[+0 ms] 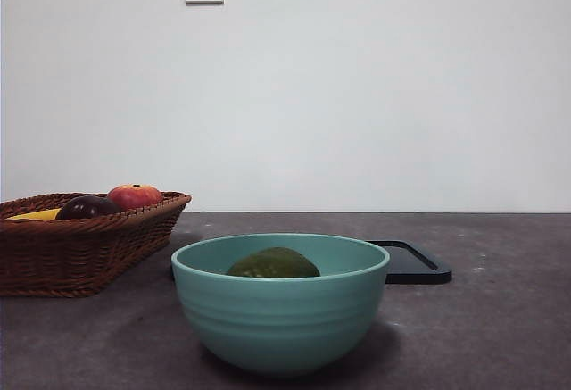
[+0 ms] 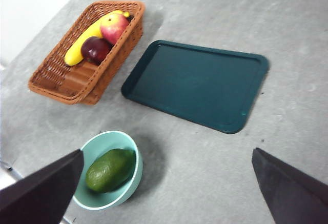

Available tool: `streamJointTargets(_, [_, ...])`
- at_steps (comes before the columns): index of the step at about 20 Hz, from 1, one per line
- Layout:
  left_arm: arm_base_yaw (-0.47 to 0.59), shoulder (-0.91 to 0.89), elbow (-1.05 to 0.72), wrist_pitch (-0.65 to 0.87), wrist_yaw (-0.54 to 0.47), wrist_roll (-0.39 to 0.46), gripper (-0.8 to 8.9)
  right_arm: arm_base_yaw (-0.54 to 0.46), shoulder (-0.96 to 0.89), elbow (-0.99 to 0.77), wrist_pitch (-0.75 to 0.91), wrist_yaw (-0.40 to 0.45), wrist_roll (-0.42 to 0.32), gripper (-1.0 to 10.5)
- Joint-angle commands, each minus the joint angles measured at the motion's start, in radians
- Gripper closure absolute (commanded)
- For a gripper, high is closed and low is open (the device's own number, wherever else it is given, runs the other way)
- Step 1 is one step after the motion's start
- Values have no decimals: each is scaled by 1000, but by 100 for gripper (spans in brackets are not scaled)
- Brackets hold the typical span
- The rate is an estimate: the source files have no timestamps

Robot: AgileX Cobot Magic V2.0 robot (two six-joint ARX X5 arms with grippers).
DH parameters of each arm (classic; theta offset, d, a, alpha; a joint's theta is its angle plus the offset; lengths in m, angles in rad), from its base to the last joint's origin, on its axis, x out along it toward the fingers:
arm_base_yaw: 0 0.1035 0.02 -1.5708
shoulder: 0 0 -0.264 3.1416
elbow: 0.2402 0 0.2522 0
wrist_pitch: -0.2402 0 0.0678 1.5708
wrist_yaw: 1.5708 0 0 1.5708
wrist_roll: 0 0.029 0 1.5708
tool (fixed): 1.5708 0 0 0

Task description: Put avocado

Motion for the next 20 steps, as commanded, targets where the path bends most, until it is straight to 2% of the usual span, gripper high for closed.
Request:
streamJointTargets(1, [3, -126, -99, 43, -3, 27, 221, 23, 6, 18, 5, 0, 18, 421])
streamJointTargets(6, [8, -433, -373, 181, -3, -71, 222, 84, 34, 18, 5, 6, 20, 421])
streamJointTargets(8, [8, -502, -418, 179, -3, -77, 222, 106, 54, 18, 6, 9, 24, 422])
streamJointTargets(12, [8, -562, -425, 167, -2, -97, 222, 199, 130, 25, 26, 21, 84, 422])
streamJointTargets(16, [8, -576, -425, 166, -2, -94, 222, 383, 266, 77, 50, 165, 137, 424])
streamJointTargets(20, [8, -576, -425, 166, -2, -94, 222, 538, 449, 147, 35, 296, 149, 428])
